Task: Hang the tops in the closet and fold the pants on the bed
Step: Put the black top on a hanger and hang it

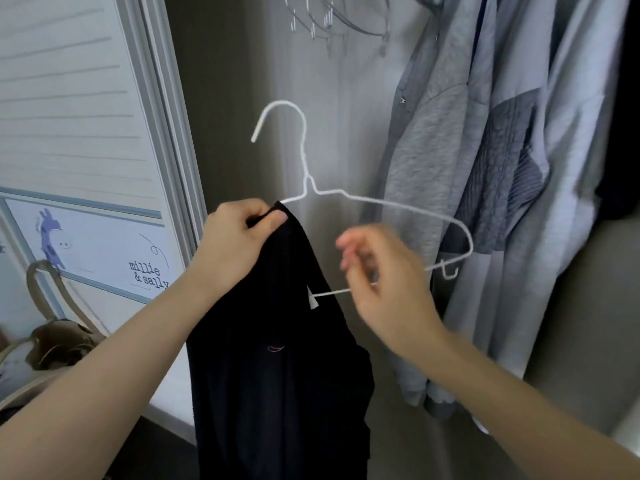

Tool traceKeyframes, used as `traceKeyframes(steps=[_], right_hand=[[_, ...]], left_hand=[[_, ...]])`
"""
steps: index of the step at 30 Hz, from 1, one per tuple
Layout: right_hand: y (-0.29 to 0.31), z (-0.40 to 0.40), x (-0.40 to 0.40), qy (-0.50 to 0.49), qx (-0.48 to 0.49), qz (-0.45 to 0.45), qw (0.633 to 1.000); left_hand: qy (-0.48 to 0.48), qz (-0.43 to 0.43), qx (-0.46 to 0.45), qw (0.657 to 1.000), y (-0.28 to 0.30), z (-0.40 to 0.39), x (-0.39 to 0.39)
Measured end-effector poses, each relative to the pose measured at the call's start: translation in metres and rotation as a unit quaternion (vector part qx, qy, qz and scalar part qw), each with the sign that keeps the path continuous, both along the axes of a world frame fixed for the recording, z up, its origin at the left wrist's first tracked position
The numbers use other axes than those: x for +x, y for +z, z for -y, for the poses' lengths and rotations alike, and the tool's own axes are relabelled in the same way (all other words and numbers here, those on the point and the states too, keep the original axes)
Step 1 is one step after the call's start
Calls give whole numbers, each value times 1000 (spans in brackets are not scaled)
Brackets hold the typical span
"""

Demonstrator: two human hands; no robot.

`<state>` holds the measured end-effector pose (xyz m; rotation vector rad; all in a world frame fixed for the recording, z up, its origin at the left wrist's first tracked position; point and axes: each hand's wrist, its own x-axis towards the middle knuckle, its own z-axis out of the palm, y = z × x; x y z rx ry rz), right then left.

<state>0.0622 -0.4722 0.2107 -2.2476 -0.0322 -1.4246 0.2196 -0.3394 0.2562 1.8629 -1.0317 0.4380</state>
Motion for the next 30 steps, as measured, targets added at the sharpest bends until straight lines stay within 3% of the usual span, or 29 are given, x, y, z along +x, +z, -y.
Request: traceKeyframes(steps=[2, 5, 7, 9, 13, 17, 19, 22, 27, 30], right_hand=[[-22, -7, 4, 13, 25, -120, 992], [-49, -16, 12, 44, 59, -297, 952], [-60, -19, 13, 103, 62, -373, 920], [-68, -16, 8, 98, 12, -408, 908], [-63, 17, -7, -13, -251, -249, 936], [-48, 57, -15, -53, -330, -203, 920], [-40, 70, -12, -93, -336, -208, 914], [-27, 79, -13, -75, -299, -232, 923], [-10, 80, -22, -42, -298, -241, 923], [3, 84, -28, -35, -268, -230, 935]], left_hand=[[-30, -89, -53, 994, 6, -2, -1], [-84, -216, -129, 964, 17, -5, -7], [-103, -265, -151, 947, 23, -12, -6], [-98, -292, -178, 935, 29, -23, 1], [-88, -331, -193, 919, 34, -55, 27], [-84, -335, -151, 926, 24, -80, 48], [-57, -272, -128, 952, 15, -84, 51], [0, -155, -90, 984, 6, -85, 55], [31, -98, -64, 993, 7, -85, 59], [57, -60, -4, 997, 4, -86, 57]])
